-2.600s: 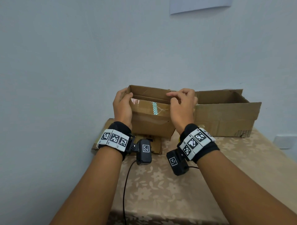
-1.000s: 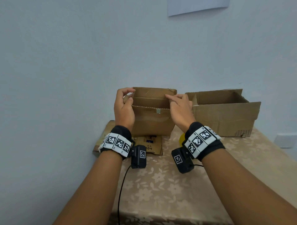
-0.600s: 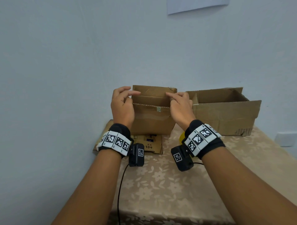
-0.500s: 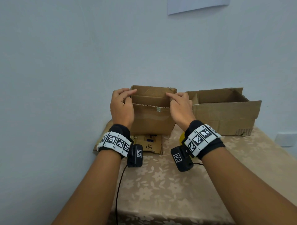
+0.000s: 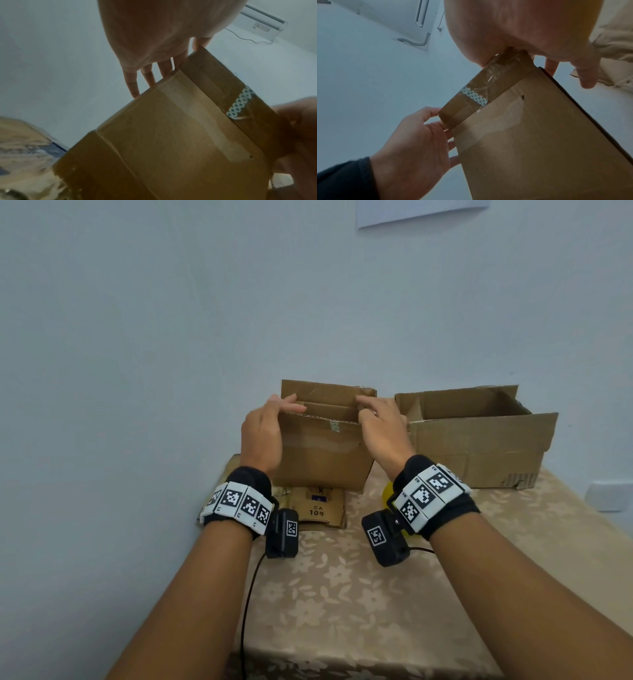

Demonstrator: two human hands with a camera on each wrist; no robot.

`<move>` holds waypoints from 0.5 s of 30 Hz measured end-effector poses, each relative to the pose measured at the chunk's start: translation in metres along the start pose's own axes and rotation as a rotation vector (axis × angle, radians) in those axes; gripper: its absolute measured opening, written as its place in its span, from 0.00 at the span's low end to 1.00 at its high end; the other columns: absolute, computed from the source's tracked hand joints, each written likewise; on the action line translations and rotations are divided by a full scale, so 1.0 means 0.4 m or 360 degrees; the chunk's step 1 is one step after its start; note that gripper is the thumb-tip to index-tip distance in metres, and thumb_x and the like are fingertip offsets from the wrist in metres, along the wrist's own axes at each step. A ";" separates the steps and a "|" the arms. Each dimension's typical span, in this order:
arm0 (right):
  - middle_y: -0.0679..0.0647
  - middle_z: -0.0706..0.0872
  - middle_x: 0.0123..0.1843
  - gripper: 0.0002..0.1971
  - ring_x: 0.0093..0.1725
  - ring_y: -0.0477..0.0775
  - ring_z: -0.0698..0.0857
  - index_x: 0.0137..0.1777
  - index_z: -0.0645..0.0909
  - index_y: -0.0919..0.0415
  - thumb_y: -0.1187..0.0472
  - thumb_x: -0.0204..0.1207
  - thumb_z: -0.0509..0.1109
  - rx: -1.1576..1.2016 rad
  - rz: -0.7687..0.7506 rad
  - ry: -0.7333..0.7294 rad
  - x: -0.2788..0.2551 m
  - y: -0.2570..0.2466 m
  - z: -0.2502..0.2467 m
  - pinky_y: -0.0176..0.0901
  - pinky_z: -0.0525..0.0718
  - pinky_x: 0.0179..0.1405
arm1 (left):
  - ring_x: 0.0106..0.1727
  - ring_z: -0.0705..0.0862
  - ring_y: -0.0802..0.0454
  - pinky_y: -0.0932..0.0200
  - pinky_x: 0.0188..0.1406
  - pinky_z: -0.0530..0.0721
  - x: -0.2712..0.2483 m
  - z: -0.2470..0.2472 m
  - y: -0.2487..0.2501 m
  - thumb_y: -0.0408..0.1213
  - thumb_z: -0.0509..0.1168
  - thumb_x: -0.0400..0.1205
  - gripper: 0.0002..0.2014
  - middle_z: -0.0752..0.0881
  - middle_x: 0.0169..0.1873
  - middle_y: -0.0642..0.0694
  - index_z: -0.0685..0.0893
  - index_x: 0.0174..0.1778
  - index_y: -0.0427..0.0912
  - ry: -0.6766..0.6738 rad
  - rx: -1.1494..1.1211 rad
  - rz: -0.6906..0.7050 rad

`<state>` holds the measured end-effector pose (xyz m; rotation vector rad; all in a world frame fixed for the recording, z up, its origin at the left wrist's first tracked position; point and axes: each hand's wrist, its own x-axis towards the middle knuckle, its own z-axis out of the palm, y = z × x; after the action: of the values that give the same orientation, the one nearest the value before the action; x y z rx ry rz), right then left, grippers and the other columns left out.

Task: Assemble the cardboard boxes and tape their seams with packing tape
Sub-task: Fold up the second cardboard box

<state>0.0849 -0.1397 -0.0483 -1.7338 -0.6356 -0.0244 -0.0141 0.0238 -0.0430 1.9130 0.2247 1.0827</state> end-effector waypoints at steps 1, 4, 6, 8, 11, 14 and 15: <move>0.50 0.73 0.81 0.23 0.84 0.55 0.63 0.80 0.77 0.53 0.62 0.88 0.55 0.0050 0.0002 0.0033 -0.001 -0.001 0.002 0.53 0.63 0.84 | 0.74 0.81 0.54 0.38 0.82 0.70 -0.003 0.004 0.003 0.64 0.46 0.83 0.32 0.89 0.66 0.55 0.94 0.47 0.53 -0.0004 0.0018 -0.0029; 0.47 0.80 0.73 0.18 0.75 0.48 0.75 0.76 0.80 0.54 0.58 0.89 0.60 0.0321 0.0025 0.0133 -0.004 -0.002 0.013 0.45 0.76 0.73 | 0.65 0.85 0.56 0.42 0.74 0.79 -0.008 0.009 0.011 0.73 0.50 0.80 0.36 0.90 0.57 0.63 0.94 0.52 0.50 0.0011 0.0015 -0.0054; 0.43 0.82 0.68 0.16 0.69 0.43 0.79 0.73 0.81 0.52 0.55 0.88 0.64 0.0476 0.0054 0.0183 -0.002 0.001 0.018 0.41 0.77 0.65 | 0.61 0.86 0.53 0.42 0.69 0.83 -0.008 0.007 0.009 0.71 0.55 0.80 0.33 0.91 0.53 0.57 0.92 0.55 0.47 0.0027 0.0043 -0.0026; 0.41 0.84 0.65 0.14 0.67 0.41 0.80 0.68 0.83 0.51 0.49 0.87 0.67 0.0585 0.0054 0.0209 0.001 0.008 0.025 0.41 0.78 0.66 | 0.56 0.86 0.48 0.43 0.62 0.85 -0.004 0.003 0.003 0.67 0.58 0.84 0.31 0.91 0.50 0.47 0.90 0.54 0.42 0.0071 0.0099 -0.0020; 0.42 0.85 0.64 0.15 0.66 0.40 0.81 0.64 0.84 0.51 0.43 0.85 0.69 0.0693 0.0030 0.0190 0.001 0.016 0.036 0.39 0.77 0.64 | 0.54 0.84 0.54 0.55 0.57 0.81 0.003 -0.003 -0.003 0.58 0.60 0.89 0.23 0.88 0.51 0.50 0.89 0.53 0.43 0.0152 0.0143 -0.0056; 0.40 0.84 0.60 0.12 0.62 0.36 0.80 0.64 0.85 0.52 0.50 0.86 0.70 0.0622 -0.0001 0.0245 0.004 0.030 0.047 0.39 0.79 0.63 | 0.57 0.82 0.58 0.58 0.61 0.80 0.007 -0.007 -0.005 0.53 0.63 0.89 0.15 0.85 0.55 0.54 0.88 0.52 0.47 0.0223 0.0200 -0.0067; 0.41 0.84 0.60 0.10 0.61 0.36 0.80 0.65 0.85 0.53 0.54 0.87 0.69 0.0586 0.0007 0.0279 0.006 0.036 0.050 0.41 0.81 0.63 | 0.58 0.83 0.58 0.59 0.60 0.81 0.008 -0.008 -0.009 0.51 0.65 0.89 0.11 0.84 0.58 0.53 0.87 0.53 0.48 0.0250 0.0212 -0.0088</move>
<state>0.0868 -0.1224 -0.0656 -1.3601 -0.4732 -0.0524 -0.0138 0.0295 -0.0434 1.9275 0.4452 1.2076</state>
